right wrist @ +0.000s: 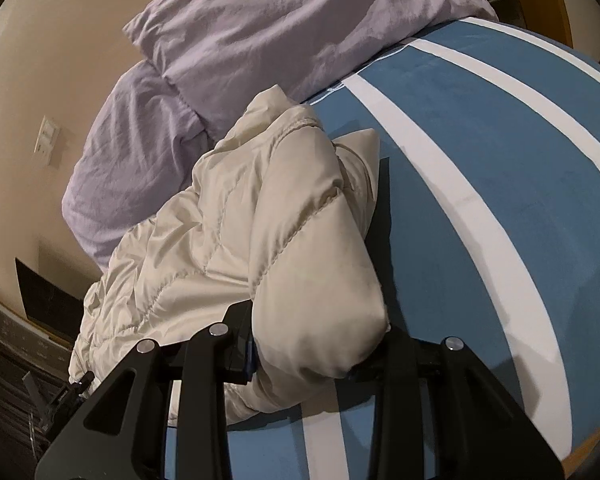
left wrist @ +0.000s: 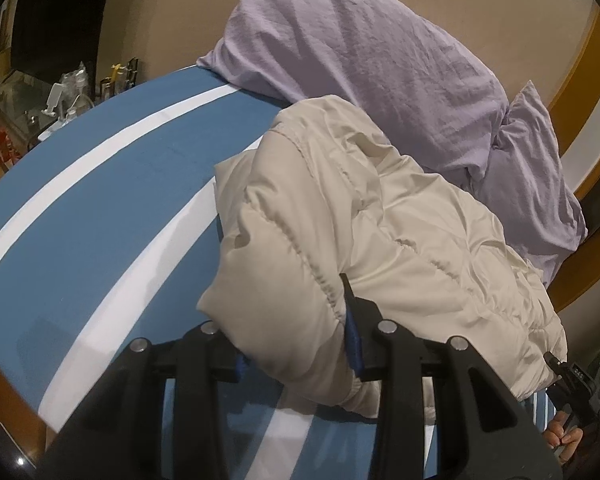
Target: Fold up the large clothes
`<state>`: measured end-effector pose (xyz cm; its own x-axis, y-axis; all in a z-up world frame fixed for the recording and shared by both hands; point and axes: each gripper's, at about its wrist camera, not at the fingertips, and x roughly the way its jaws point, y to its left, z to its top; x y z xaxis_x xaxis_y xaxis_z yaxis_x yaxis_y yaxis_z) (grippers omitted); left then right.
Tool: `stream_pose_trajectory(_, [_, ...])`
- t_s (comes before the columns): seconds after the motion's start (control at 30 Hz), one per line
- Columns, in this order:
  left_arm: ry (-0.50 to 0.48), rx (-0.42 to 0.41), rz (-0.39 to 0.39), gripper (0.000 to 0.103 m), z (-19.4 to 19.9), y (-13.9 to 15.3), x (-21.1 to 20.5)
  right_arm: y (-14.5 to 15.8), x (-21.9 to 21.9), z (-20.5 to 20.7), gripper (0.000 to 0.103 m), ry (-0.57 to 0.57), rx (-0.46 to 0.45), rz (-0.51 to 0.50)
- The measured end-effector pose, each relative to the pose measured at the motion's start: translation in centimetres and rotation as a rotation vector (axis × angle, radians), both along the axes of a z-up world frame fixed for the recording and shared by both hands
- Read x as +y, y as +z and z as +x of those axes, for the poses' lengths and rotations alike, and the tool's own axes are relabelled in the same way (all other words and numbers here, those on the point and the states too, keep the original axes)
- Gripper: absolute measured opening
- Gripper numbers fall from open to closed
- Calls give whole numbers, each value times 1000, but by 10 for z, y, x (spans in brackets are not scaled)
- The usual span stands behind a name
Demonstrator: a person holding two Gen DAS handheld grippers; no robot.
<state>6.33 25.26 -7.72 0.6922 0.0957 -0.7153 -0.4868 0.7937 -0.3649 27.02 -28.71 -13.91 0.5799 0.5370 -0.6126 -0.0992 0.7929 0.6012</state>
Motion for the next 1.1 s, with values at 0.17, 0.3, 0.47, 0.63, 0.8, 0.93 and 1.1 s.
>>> stream_pose_trajectory(0.17, [27,9,-14,43,-6,-6,0,5,0,-6,47,-4,8,-67])
stream_pose_trajectory(0.3, [42,20,13,56,-7,-6,-1,18,-9,-10,62,-65,-18,-155])
stream_pose_trajectory(0.47, [61,34,45,84,-8,-6,-2,47,-10,-11,69,-122,-113,-275])
stream_pose_trajectory(0.63, [60,53,37,89,-3,-8,-2,66,32,-10,75,-32,-197,-345])
stream_pose_trajectory(0.8, [73,56,15,93,2,-11,0,63,98,-11,76,136,-228,-387])
stream_pose_trajectory(0.93, [88,58,13,95,5,-12,2,52,138,-14,76,222,-235,-416])
stream_pose_trajectory(1.1, [91,57,-9,95,8,-16,5,42,157,-19,79,239,-248,-457])
